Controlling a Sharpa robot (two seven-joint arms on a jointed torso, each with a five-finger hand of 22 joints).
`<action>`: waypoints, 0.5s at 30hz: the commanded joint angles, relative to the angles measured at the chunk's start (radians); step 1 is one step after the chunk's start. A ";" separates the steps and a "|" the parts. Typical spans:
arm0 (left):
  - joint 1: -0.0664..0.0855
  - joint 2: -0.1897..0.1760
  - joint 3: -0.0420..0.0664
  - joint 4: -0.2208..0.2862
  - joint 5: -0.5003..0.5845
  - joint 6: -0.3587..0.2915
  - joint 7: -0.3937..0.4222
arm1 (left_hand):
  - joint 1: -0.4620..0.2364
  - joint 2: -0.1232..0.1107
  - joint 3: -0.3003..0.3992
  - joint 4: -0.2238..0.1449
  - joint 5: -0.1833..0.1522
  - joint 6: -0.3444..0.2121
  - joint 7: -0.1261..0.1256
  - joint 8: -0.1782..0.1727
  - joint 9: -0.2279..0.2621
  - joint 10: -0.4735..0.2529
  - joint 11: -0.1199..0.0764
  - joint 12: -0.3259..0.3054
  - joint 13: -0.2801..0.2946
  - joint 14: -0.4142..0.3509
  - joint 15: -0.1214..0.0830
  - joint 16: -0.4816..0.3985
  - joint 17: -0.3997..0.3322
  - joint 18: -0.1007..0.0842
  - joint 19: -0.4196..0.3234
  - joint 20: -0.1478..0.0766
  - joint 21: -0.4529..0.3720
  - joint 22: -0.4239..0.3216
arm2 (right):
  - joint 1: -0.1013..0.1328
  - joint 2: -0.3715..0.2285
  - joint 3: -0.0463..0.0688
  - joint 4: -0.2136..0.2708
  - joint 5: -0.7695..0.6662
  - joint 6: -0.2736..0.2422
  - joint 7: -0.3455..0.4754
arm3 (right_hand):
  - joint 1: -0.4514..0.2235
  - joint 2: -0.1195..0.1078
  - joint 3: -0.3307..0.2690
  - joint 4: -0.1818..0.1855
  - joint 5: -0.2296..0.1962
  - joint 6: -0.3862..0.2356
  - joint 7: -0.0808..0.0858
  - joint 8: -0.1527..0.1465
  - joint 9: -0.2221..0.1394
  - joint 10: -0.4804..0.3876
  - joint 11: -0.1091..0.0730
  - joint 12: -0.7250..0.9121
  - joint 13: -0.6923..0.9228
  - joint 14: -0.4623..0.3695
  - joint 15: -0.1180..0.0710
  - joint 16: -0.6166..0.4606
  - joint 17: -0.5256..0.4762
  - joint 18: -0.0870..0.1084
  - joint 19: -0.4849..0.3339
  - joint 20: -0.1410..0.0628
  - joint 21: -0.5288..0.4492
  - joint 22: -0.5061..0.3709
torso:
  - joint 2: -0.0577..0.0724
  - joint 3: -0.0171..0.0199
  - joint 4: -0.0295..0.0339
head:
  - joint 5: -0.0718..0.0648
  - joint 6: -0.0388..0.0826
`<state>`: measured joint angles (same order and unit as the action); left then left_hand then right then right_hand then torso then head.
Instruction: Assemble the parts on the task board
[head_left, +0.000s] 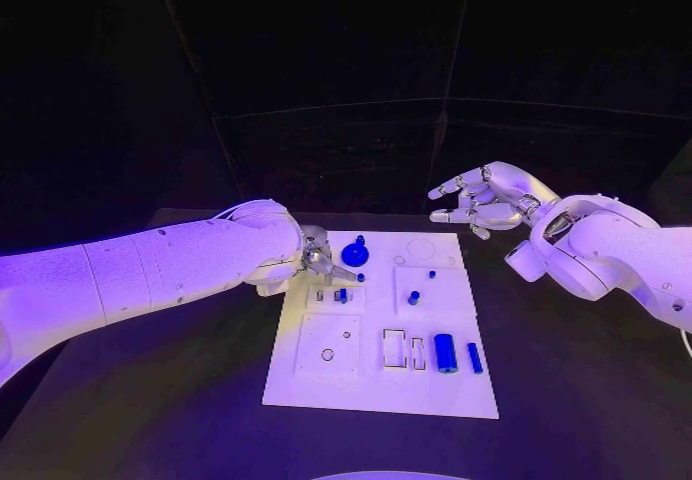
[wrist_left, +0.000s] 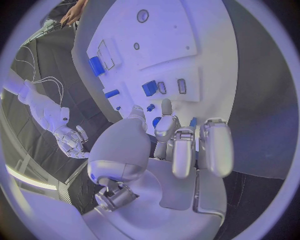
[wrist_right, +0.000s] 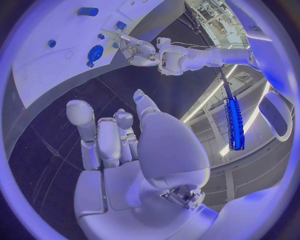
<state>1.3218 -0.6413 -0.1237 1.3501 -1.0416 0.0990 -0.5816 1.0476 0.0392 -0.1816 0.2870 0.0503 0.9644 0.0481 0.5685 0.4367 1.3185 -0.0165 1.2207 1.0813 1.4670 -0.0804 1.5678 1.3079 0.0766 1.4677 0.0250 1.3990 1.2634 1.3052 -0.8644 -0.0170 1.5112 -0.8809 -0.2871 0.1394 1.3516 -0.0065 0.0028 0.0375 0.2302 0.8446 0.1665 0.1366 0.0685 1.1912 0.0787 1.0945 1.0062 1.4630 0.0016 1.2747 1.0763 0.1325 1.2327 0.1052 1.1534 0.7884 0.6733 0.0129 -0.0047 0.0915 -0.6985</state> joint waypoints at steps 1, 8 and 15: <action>0.003 0.011 -0.004 -0.007 -0.025 0.039 -0.047 | 0.002 0.013 -0.009 0.000 -0.003 -0.010 0.001 0.007 0.005 0.002 -0.007 0.005 0.002 0.104 -0.006 0.003 0.263 -0.019 0.020 -0.006 0.004 0.001 | 0.003 0.005 0.001 -0.005 -0.016 0.014 0.009 | 0.008 0.003 -0.006 -0.001 0.005 -0.007 0.001 0.004 0.000 -0.007 -0.003 -0.006 -0.001 0.003 -0.007 -0.007 -0.001 0.009 -0.003 -0.002 -0.003 -0.001 | 0.001 -0.0008 0.0003 | 0.002 -0.002; 0.005 0.026 -0.009 -0.018 -0.020 0.060 -0.054 | 0.012 0.017 -0.014 -0.003 -0.003 -0.016 0.000 0.014 0.014 0.001 -0.007 0.005 0.002 0.104 -0.007 0.003 0.263 -0.019 0.020 -0.007 0.005 0.004 | 0.003 0.013 0.001 -0.015 -0.018 0.018 0.004 | 0.009 0.003 -0.007 -0.001 0.006 -0.008 0.001 0.005 0.000 -0.007 -0.003 -0.006 -0.002 0.003 -0.008 -0.008 -0.002 0.009 -0.004 -0.003 -0.006 -0.005 | 0.001 -0.0004 0.0004 | 0.002 -0.010; 0.005 0.039 -0.013 -0.020 -0.001 0.076 -0.052 | 0.035 0.026 -0.017 -0.009 -0.002 -0.025 0.000 0.026 0.028 0.000 -0.007 0.006 0.003 0.104 -0.006 0.003 0.263 -0.019 0.020 -0.006 0.006 0.006 | 0.003 0.020 0.001 -0.023 -0.019 0.025 -0.003 | 0.018 0.010 -0.008 -0.005 0.032 -0.010 0.001 0.009 0.000 -0.009 -0.004 -0.010 -0.013 0.005 -0.009 -0.015 -0.006 0.010 -0.001 -0.004 -0.015 -0.013 | 0.001 -0.0010 0.0001 | 0.002 -0.016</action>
<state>1.3256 -0.6036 -0.1362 1.3293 -1.0476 0.1456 -0.6238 1.0719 0.0634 -0.1946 0.2796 0.0503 0.9451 0.0497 0.5890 0.4642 1.3184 -0.0163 1.2207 1.0834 1.4670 -0.0804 1.5678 1.3077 0.0768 1.4677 0.0250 1.3992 1.2681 1.3053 -0.8456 -0.0171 1.4901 -0.8954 -0.2756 0.1366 1.3611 0.0031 0.0000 0.0348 0.2580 0.8411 0.1700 0.1422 0.0685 1.1876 0.0750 1.0908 0.9953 1.4668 -0.0021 1.2633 1.0713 0.1323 1.2327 0.1053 1.1419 0.7767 0.6741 0.0123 -0.0044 0.0933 -0.7125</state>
